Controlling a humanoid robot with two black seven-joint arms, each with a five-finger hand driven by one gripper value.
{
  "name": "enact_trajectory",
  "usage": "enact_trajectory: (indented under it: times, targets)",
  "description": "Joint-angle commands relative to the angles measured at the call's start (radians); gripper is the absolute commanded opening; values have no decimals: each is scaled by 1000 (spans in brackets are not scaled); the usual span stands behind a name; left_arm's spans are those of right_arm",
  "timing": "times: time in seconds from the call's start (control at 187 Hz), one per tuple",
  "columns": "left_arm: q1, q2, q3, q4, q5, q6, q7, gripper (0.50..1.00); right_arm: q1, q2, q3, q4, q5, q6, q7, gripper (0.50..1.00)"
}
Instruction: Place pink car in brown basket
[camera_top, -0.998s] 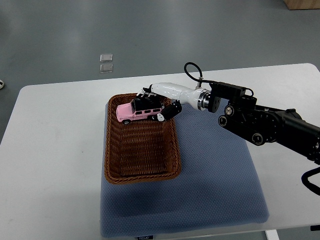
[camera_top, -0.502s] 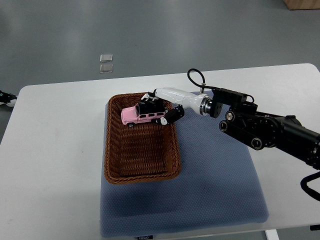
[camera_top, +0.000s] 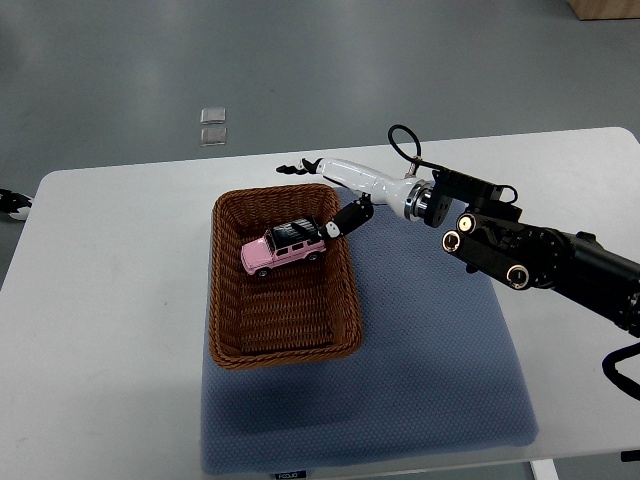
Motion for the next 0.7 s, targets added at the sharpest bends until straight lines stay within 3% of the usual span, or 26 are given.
enact_trajectory:
  times: [0.0, 0.288, 0.486, 0.694]
  targets:
    - [0, 0, 0, 0, 0, 0, 0, 1000, -5, -15, 68, -1, 108, 13, -5, 909]
    - [0, 0, 0, 0, 0, 0, 0, 1000, -77, -79, 195, -21, 656, 99, -180, 909]
    - [0, 0, 0, 0, 0, 0, 0, 1000, -107, -90, 195, -51, 933, 111, -197, 909]
    - [0, 0, 0, 0, 0, 0, 0, 1000, -137, -90, 201, -69, 1262, 134, -286, 911]
